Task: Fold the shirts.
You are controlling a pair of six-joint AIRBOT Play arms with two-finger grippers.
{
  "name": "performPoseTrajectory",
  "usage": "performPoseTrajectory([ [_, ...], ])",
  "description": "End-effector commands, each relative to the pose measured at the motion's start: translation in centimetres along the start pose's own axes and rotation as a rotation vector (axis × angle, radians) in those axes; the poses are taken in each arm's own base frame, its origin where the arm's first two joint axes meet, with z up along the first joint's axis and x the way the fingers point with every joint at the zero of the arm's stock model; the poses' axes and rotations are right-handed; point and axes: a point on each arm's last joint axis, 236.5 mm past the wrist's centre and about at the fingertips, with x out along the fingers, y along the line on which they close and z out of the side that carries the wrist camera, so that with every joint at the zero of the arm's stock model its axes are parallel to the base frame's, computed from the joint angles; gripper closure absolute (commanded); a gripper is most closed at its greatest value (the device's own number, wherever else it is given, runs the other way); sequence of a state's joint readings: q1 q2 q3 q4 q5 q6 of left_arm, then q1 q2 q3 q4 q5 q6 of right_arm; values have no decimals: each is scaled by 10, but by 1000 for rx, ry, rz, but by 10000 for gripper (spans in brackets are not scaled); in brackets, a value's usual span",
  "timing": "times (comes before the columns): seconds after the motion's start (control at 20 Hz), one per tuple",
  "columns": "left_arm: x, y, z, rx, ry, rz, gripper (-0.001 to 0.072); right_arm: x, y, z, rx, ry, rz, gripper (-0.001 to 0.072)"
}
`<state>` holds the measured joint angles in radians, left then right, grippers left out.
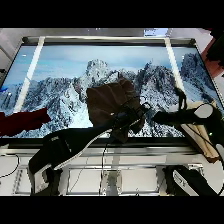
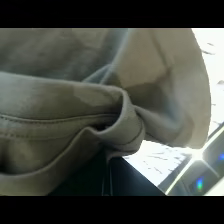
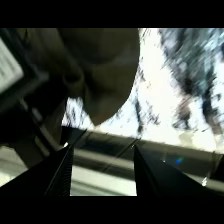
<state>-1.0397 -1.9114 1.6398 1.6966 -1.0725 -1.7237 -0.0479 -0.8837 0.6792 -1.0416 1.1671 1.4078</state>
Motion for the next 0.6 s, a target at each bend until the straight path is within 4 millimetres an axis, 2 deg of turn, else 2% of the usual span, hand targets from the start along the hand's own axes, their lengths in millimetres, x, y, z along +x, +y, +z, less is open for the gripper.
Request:
performPoseTrajectory([
  [0.0, -7, 28, -10, 15, 54, 105, 698, 44, 12, -49, 81, 97, 87, 263],
  [0.1, -22, 43, -6, 28, 63, 166, 698, 63, 13, -56, 188, 61, 136, 263],
  [0.2, -38, 44, 8, 15, 28, 166, 699, 73, 14, -47, 285, -13, 181, 263],
  [0.4, -79, 38, 37, -15, -49, 125, 698, 73, 20, -26, 333, -109, 235, 263],
  [0.45, -85, 39, 39, -6, -49, 128, 698, 72, 18, -23, 337, -123, 232, 263],
  [0.55, -90, 42, 29, 17, 0, 137, 698, 72, 16, -21, 338, -136, 225, 263],
])
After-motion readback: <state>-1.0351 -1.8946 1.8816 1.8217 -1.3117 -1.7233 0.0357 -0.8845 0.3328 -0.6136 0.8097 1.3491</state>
